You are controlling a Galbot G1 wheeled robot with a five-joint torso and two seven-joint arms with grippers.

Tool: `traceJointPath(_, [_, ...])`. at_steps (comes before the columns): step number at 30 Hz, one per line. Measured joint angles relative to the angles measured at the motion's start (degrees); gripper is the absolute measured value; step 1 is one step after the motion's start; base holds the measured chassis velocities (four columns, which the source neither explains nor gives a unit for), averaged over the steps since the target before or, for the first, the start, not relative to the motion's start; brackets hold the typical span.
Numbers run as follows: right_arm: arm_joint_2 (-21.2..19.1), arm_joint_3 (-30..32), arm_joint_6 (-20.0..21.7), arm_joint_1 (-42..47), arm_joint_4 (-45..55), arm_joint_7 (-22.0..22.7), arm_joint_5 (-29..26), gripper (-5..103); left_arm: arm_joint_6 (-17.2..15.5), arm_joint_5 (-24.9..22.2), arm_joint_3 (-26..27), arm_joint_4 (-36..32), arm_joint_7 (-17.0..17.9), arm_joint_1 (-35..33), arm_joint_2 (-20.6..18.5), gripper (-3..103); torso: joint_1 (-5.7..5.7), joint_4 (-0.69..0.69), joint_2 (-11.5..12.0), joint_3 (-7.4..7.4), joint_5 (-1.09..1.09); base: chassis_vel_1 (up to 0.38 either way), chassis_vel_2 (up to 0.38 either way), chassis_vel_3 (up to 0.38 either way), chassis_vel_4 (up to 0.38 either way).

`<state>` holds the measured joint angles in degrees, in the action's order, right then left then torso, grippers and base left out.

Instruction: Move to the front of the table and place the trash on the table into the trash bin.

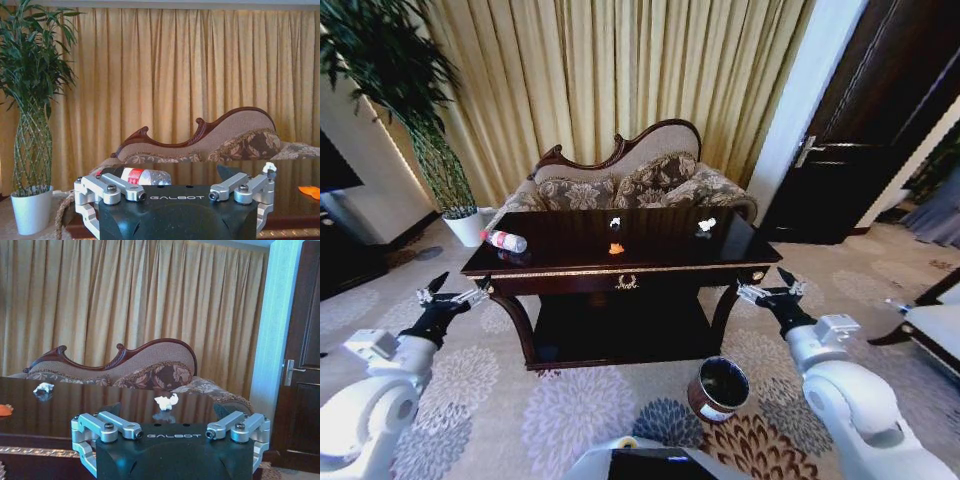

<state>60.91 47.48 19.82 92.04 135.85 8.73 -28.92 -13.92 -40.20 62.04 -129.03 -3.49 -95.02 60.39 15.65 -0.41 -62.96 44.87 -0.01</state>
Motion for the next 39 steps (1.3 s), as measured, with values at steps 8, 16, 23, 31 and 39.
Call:
traceJointPath(8, [0.15,-0.18,0.01,-0.22,-0.03,-0.02,0.12,100,0.15,-0.07,0.17,0.02,-0.24,-0.15,-0.01,100,0.0,0.01,0.0,0.0,0.01,-0.15,0.157,0.163,-0.152])
traceJointPath(16, [0.31,-0.61,0.01,-0.59,-0.59,-0.26,0.43,100,0.15,-0.04,-0.34,0.21,-0.25,0.18,0.06,100,0.0,0.0,0.0,0.0,0.01,-0.151,0.155,0.139,-0.141])
traceJointPath(23, [0.09,-1.7,-0.68,-1.48,-1.21,-0.4,0.22,100,-0.02,-0.32,-0.39,0.14,-0.06,0.3,0.13,100,0.0,0.0,0.0,0.0,0.0,-0.16,0.139,0.13,-0.149])
traceJointPath(31, [-0.7,-2.72,0.21,-2.73,-1.18,-0.13,-1.04,100,-1.19,-0.63,1.03,-2.03,0.73,0.11,0.54,100,0.03,0.0,0.02,0.02,0.01,-0.07,0.08,0.073,-0.074])
traceJointPath(39, [-5.38,-4.5,3.96,-7.75,-3.03,2.93,-6.89,100,-1.54,-1.41,3.12,-3.67,1.9,-0.36,0.67,100,-0.03,0.01,-0.02,-0.01,0.01,0.0,0.0,0.0,0.0])
